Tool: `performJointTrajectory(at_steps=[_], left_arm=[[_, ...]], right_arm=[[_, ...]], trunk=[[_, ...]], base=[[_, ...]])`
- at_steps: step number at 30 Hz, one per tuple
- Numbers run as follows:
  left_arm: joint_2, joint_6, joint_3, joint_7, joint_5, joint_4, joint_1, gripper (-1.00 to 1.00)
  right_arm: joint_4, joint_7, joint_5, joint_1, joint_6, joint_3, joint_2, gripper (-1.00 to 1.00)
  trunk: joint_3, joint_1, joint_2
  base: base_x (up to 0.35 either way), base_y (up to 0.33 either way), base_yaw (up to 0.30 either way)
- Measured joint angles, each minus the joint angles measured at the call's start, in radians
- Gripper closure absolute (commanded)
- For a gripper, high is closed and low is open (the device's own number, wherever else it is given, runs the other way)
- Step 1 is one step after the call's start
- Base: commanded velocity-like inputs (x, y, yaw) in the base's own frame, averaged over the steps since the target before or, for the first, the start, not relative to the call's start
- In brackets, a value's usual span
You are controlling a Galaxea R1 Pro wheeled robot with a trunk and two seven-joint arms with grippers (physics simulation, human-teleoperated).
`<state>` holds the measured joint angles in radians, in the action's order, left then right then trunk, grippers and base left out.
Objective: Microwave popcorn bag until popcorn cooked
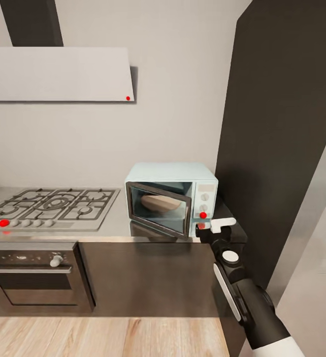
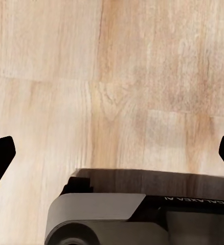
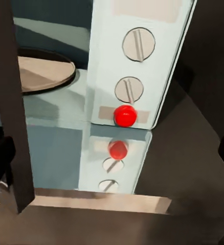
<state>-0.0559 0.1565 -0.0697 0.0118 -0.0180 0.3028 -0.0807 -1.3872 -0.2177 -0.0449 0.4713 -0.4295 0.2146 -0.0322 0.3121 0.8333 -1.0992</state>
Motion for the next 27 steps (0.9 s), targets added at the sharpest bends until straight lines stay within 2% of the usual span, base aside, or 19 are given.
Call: performJointTrajectory(at_steps=[4, 11, 18, 21, 27], left_arm=[[0.0, 0.0, 0.0, 0.0, 0.0, 0.0, 0.0, -1.0], [0.0, 0.0, 0.001, 0.0, 0.0, 0.0, 0.001, -1.0], [0.0, 0.0, 0.002, 0.0, 0.0, 0.0, 0.002, -1.0], [0.0, 0.0, 0.002, 0.0, 0.0, 0.0, 0.002, -1.0], [0.0, 0.0, 0.002, 0.0, 0.0, 0.0, 0.002, -1.0]], right_arm=[[-0.003, 0.017, 0.0, 0.0, -0.002, 0.011, 0.02, -1.0], [-0.001, 0.112, 0.001, 0.0, -0.003, -0.001, 0.025, -1.0], [-0.001, 0.137, 0.003, 0.0, -0.003, -0.005, 0.038, -1.0], [-0.002, 0.143, 0.011, 0.0, -0.003, -0.016, 0.059, -1.0], [-0.003, 0.143, 0.014, 0.0, -0.003, -0.023, 0.068, -1.0]], trunk=[[0.0, -0.001, 0.0], [0.0, 0.0, 0.0], [0.0, 0.0, 0.0], [0.0, 0.0, 0.0], [0.0, 0.0, 0.0]], base=[[0.219, 0.0, 0.0], [0.042, 0.0, 0.0], [0.004, 0.0, 0.0], [0.191, -0.055, 0.0], [0.132, -0.059, 0.0]])
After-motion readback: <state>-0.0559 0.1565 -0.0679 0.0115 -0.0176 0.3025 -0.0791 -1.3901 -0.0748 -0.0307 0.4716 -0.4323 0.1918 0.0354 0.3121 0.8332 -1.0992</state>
